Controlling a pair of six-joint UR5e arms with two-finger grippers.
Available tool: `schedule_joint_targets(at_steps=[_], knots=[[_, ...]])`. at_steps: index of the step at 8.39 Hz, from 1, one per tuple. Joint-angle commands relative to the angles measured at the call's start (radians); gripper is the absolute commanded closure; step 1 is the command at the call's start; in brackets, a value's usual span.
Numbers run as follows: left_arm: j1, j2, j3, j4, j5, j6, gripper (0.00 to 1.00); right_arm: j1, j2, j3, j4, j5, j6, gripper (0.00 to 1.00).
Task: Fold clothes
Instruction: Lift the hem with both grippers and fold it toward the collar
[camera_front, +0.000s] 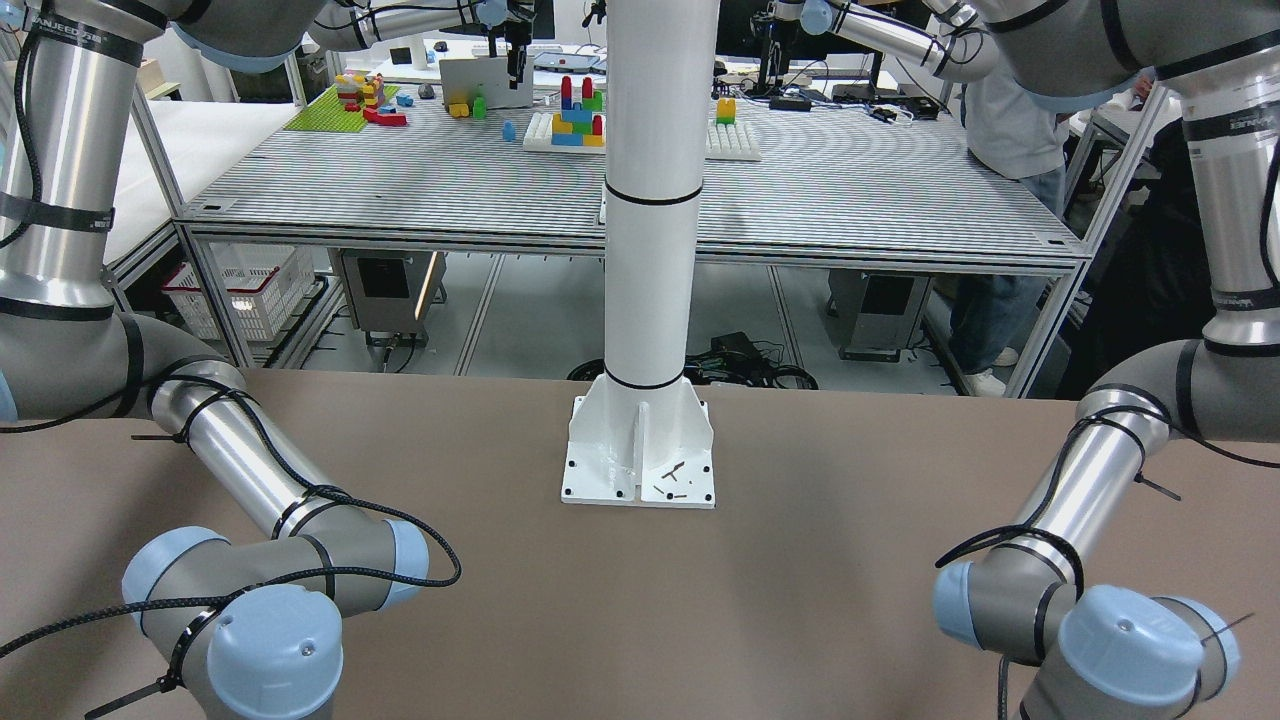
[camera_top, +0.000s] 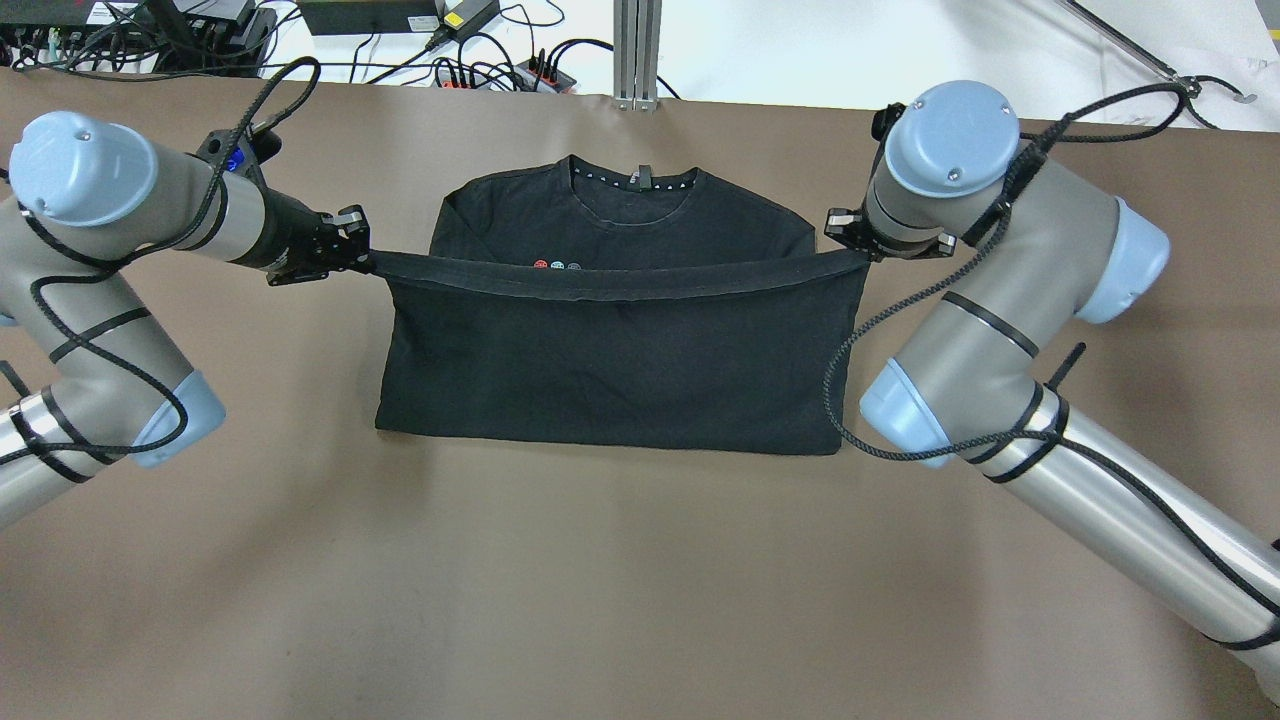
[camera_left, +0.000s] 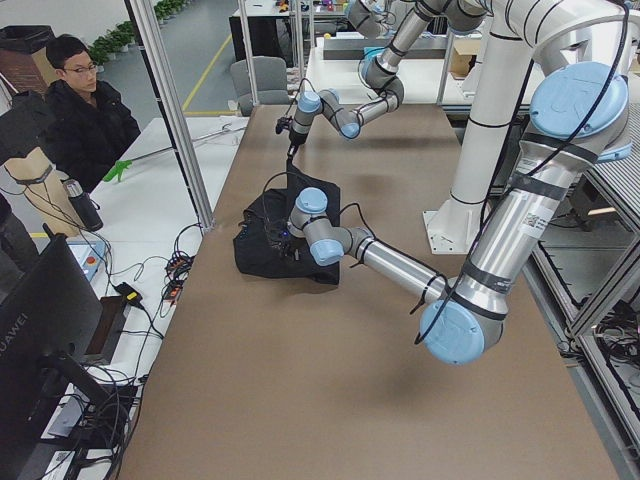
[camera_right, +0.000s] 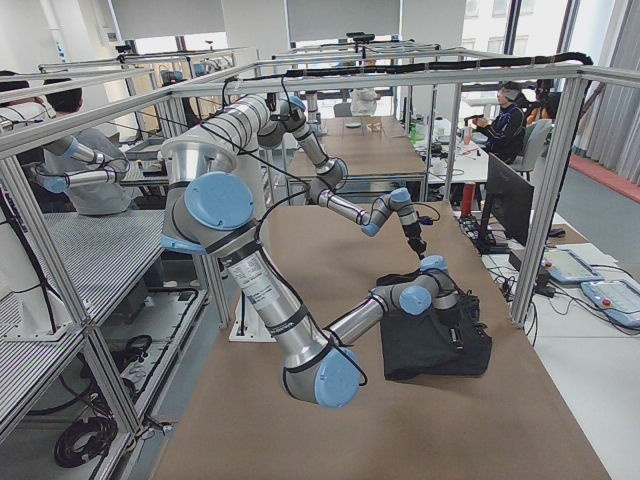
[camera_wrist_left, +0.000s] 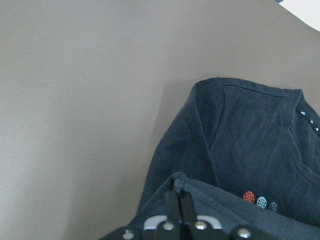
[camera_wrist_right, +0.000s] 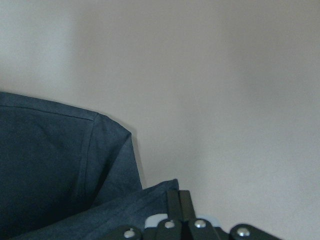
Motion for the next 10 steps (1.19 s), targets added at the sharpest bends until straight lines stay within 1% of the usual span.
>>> schedule_joint_targets(at_steps=[1,2,3,4,5,6,7,8,9,10], knots=[[0.001,-0.092,0.159,-0.022,0.02,0.03,0.91,-0.013,-0.009,-0.083,0.118,-0.01,0.026,0.95],[0.002,-0.098,0.191,-0.051,0.037,0.035,0.72,-0.015,-0.002,-0.1,0.149,-0.01,0.077,0.72],[0.001,-0.098,0.222,-0.101,0.038,0.071,0.55,-0.015,0.018,-0.117,0.151,-0.01,0.116,0.57],[0.001,-0.101,0.249,-0.143,0.04,0.076,0.46,-0.015,0.041,-0.149,0.156,-0.01,0.147,0.54],[0.001,-0.107,0.254,-0.144,0.041,0.077,0.42,-0.013,0.041,-0.152,0.168,-0.011,0.161,0.53],[0.001,-0.107,0.254,-0.144,0.041,0.076,0.39,-0.013,0.037,-0.152,0.169,-0.011,0.177,0.5],[0.001,-0.11,0.254,-0.148,0.041,0.076,0.38,-0.013,0.032,-0.142,0.171,-0.01,0.183,0.48],[0.002,-0.116,0.254,-0.146,0.041,0.071,0.37,-0.015,-0.004,-0.075,0.171,-0.001,0.195,0.45],[0.002,-0.115,0.253,-0.148,0.04,0.07,0.37,-0.033,-0.125,0.076,0.169,0.007,0.204,0.43],[0.002,-0.117,0.25,-0.148,0.04,0.064,0.37,-0.092,-0.24,0.217,0.168,0.006,0.204,0.43]])
